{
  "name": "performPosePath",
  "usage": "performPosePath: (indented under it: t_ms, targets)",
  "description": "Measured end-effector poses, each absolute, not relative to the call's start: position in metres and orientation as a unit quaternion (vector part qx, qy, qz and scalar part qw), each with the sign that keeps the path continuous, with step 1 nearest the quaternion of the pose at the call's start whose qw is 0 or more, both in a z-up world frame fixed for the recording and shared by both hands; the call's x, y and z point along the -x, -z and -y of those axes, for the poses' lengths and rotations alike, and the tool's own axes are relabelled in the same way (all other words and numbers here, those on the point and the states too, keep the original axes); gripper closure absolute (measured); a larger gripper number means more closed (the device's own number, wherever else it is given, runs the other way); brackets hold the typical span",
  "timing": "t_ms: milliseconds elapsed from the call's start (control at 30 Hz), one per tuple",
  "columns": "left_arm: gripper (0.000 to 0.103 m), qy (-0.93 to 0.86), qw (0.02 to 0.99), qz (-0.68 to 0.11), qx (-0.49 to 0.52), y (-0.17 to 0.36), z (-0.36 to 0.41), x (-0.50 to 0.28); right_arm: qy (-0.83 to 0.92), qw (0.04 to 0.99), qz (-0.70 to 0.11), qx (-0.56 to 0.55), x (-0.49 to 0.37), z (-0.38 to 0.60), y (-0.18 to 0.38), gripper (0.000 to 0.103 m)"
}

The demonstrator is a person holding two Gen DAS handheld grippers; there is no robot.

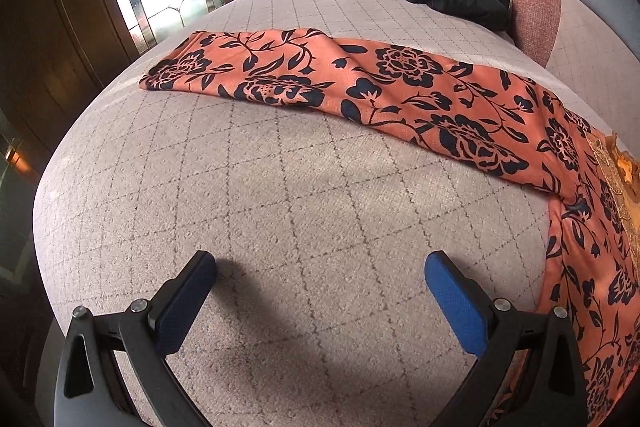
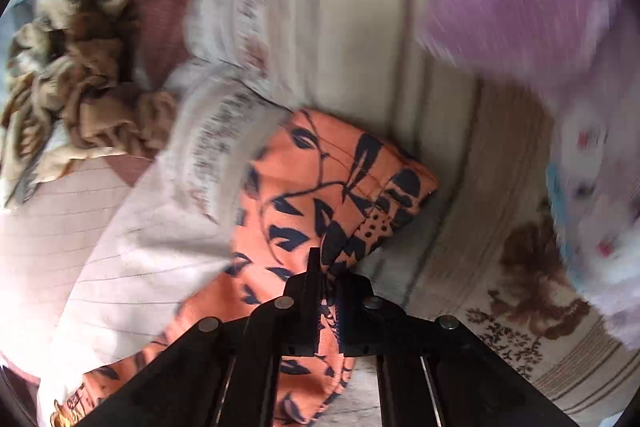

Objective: Fold small clothes
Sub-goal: 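Grasp the sleeve cuff nearest the right gripper and lift it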

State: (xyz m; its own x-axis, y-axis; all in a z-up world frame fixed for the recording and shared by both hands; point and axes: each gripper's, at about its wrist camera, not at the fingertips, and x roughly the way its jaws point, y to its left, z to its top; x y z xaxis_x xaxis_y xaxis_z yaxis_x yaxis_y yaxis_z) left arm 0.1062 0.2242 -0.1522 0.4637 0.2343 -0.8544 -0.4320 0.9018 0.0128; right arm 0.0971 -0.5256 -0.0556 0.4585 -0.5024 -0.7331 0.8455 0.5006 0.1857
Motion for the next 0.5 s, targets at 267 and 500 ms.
performPosePath:
  t_ms: [267,500]
  targets:
    - [0.000,-0.180,0.861,-0.463,0.110,0.153,-0.230,-0.097,0.221,0.940,-0.219,-0.141,-0.132,0.345,-0.073,0.098]
    - [0.000,-0.174,0.865,-0.450,0.138,0.151,-0.243,-0.085,-0.017,0.973,-0.210,-0.093,-0.144,0.101,-0.078,0.097]
